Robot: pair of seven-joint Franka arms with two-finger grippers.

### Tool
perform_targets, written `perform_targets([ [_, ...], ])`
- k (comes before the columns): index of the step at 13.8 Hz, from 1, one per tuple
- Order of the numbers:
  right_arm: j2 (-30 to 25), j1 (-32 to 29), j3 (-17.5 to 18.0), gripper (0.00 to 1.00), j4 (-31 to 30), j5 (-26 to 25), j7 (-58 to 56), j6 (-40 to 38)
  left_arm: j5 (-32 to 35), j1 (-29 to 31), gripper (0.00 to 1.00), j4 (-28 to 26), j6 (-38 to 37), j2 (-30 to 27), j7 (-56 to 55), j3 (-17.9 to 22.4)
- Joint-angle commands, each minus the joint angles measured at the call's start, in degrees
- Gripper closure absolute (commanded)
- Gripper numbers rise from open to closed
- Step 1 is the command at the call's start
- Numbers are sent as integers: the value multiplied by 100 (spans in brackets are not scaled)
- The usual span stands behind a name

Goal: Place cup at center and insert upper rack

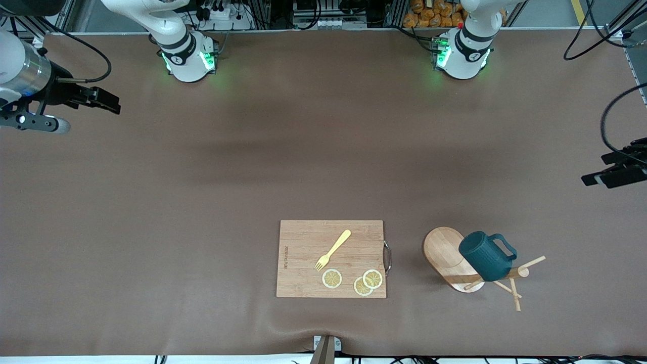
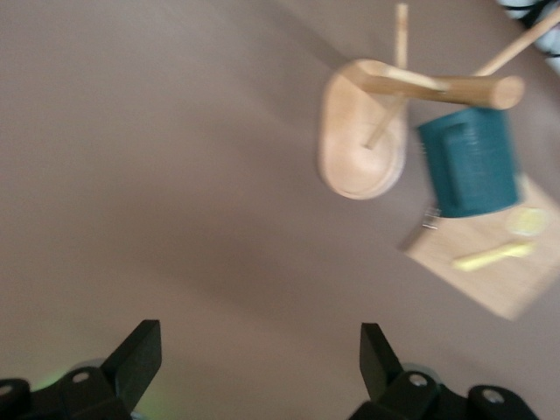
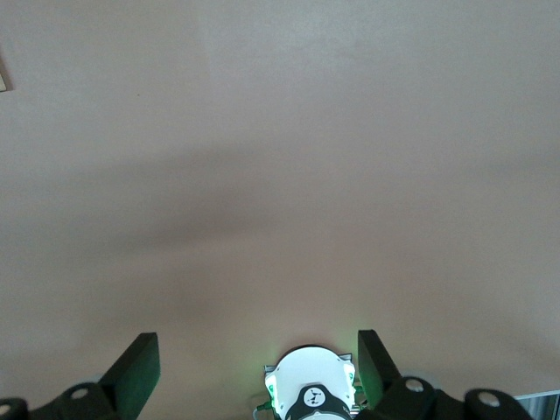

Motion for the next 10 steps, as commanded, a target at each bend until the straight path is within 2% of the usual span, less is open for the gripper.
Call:
perform_targets([
  [1,-47,17,6,0,-33,-78,61,35,981,10,0,-307,-22,-363,211,-351],
  [4,-47,17,6,0,-33,-78,61,44,1132,45,0,-746,258,-749,246,-396],
  [7,-47,8,6,0,-33,-78,53,53,1124,81,0,-1229,1030,-970,456,-387],
  [10,-47,0,-3,0,-33,-70,9,79,1071,212,0,-1090,1050,-908,870,-282],
])
